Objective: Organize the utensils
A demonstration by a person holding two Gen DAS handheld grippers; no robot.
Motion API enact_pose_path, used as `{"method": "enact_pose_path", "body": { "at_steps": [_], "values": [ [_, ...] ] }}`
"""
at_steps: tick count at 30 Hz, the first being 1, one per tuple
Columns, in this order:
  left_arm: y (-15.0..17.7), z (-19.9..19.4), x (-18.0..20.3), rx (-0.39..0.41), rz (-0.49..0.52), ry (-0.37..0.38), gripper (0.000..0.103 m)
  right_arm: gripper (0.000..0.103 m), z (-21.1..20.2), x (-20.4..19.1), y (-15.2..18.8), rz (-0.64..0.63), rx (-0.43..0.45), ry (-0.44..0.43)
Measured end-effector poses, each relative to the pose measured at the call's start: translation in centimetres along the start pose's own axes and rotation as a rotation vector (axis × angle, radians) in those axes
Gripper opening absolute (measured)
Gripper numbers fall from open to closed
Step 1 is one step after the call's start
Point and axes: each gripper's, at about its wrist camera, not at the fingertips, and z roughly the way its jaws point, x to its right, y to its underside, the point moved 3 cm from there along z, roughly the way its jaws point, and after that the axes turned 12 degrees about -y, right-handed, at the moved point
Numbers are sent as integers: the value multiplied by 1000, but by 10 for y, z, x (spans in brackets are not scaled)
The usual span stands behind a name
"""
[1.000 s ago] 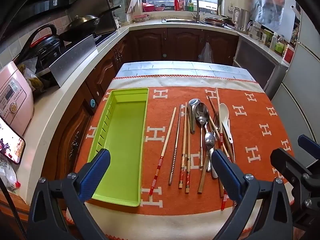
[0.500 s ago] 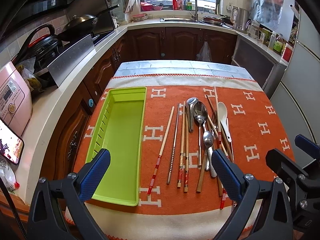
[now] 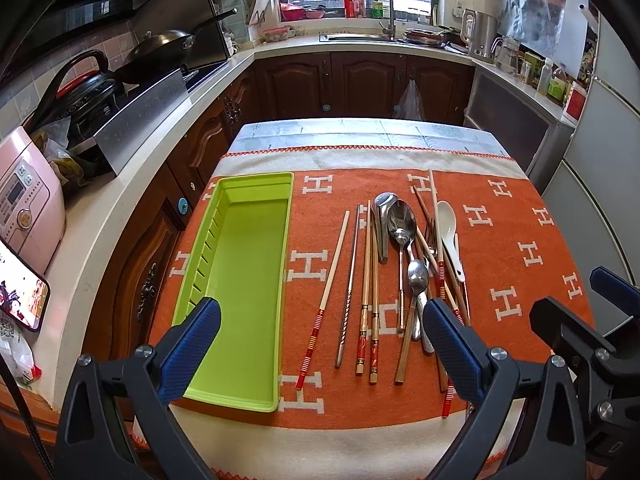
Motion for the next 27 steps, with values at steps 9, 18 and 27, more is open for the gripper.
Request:
{"method": "enact_pose_path", "body": {
  "at_steps": [9,18,27],
  "values": [
    [0,0,0,-1,1,-1,100,97,1,0,1,0,-1,1],
    [-2,2,0,-7,6,-3,100,97,1,0,-1,0,-1,-1],
    [-2,3,0,-10,10,-4,100,97,3,0,0,2,-3,-5]
  ]
}}
